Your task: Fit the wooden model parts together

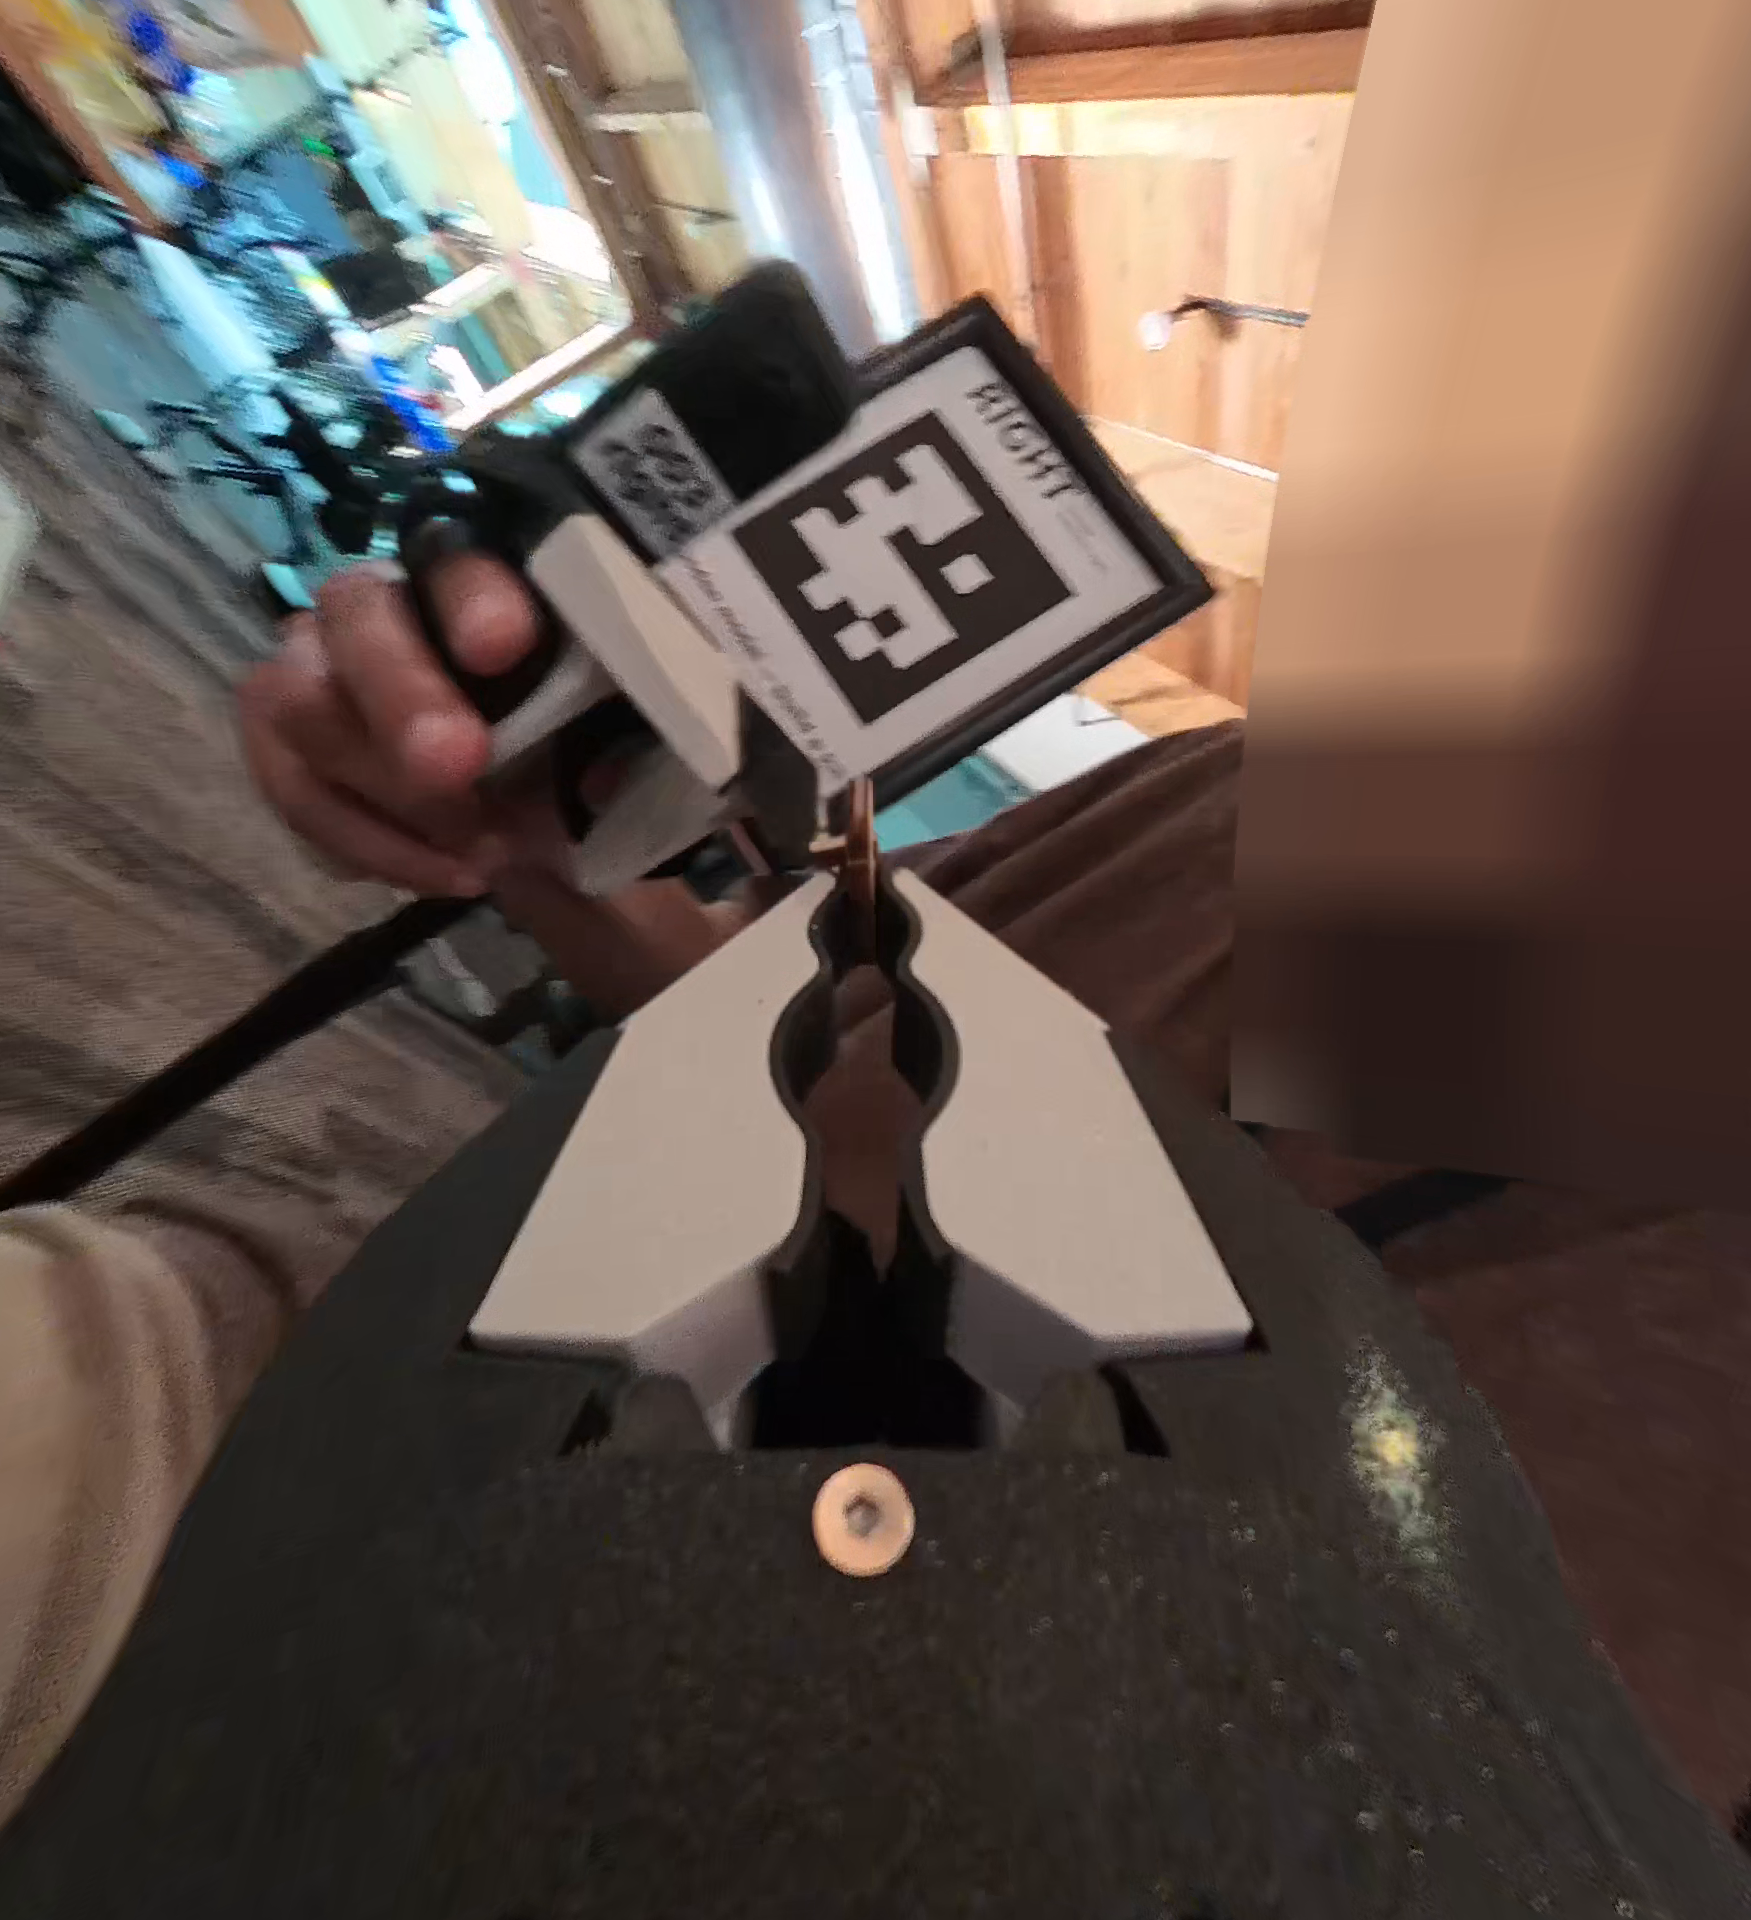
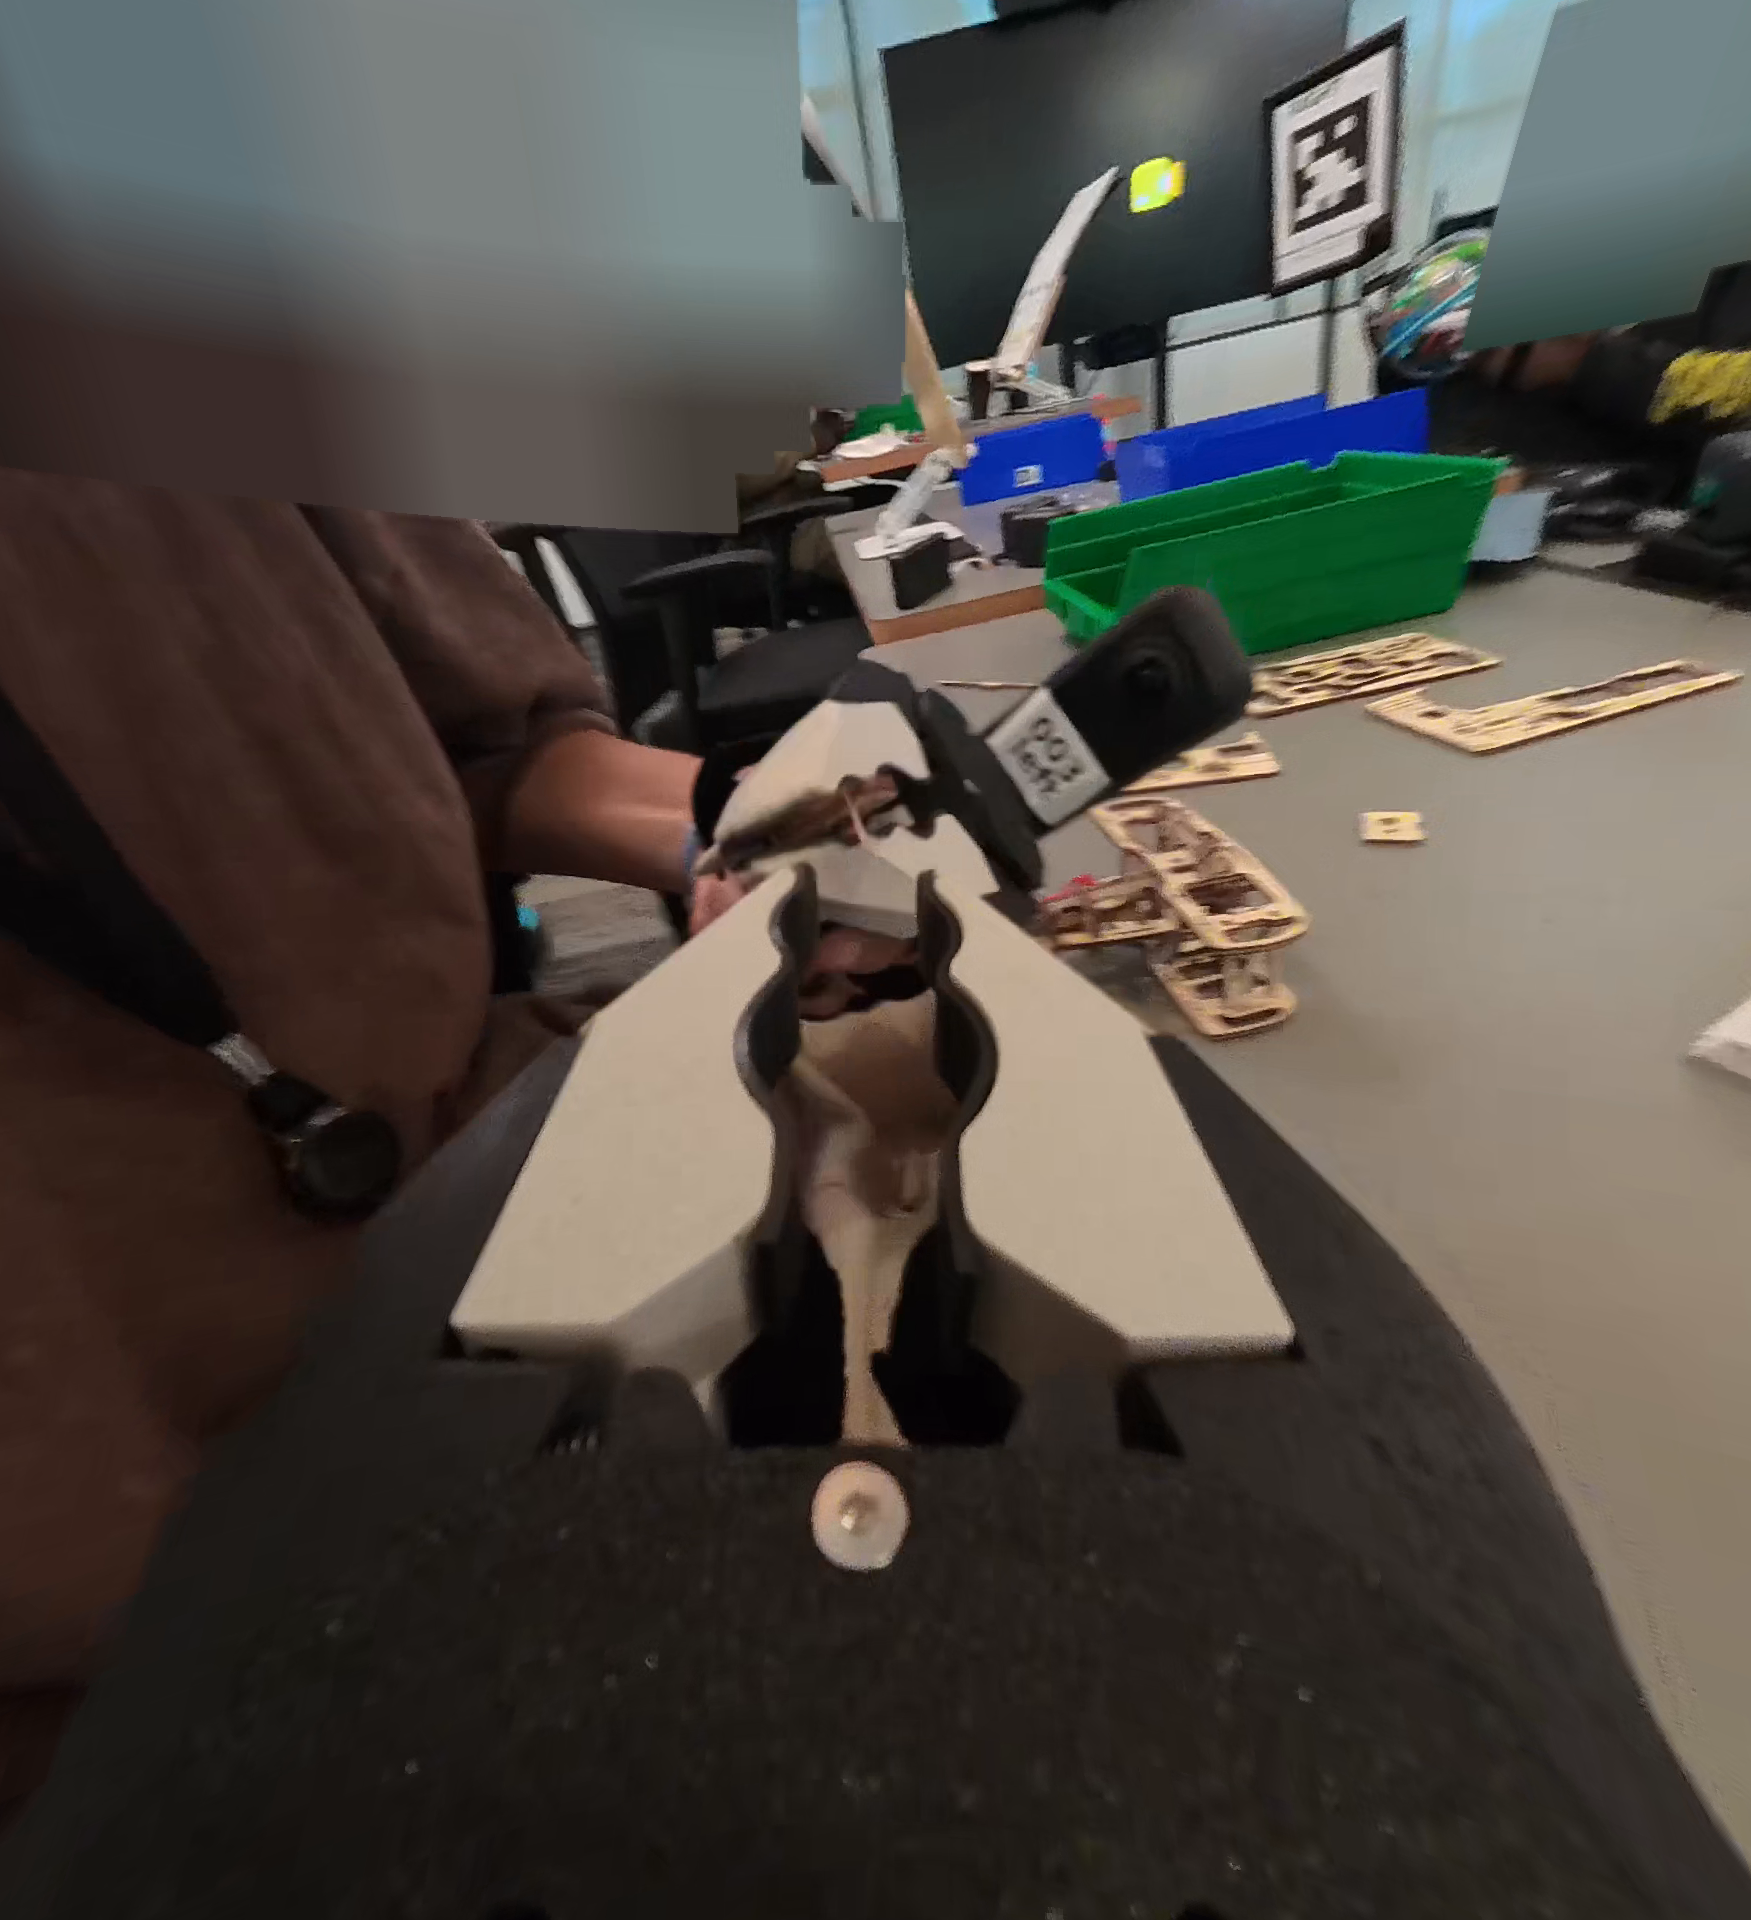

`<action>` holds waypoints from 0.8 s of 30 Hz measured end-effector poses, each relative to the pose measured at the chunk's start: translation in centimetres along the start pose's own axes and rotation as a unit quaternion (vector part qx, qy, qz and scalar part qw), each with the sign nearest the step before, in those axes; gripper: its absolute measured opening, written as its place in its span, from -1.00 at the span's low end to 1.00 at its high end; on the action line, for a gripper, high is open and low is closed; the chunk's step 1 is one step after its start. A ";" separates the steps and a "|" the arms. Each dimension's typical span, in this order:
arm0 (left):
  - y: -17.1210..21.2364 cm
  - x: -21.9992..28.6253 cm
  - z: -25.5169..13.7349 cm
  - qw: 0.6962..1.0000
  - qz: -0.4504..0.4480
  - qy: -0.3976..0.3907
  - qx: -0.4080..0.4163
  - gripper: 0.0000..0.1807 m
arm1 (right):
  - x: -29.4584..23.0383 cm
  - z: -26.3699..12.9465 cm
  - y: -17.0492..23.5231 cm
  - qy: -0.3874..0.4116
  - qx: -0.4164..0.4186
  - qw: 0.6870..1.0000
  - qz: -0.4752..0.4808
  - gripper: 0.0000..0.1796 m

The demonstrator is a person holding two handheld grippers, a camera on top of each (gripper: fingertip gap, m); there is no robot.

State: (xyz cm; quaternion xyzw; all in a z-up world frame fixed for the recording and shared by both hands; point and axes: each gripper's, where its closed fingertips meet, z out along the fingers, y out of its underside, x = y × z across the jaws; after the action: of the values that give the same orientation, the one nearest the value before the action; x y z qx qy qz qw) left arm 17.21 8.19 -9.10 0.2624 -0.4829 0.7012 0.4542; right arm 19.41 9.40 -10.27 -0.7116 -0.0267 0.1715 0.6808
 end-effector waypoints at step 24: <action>4.1 3.9 2.6 0.986 -0.008 0.137 -0.099 -0.99 | -6.2 0.5 -1.8 -0.253 0.039 0.950 0.181 -0.98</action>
State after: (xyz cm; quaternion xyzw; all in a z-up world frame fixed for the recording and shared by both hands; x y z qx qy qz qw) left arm 11.64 6.82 -6.76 0.1217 -0.4809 0.6758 0.5451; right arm 13.82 8.33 -7.28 -0.6105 -0.0618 0.4671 0.6366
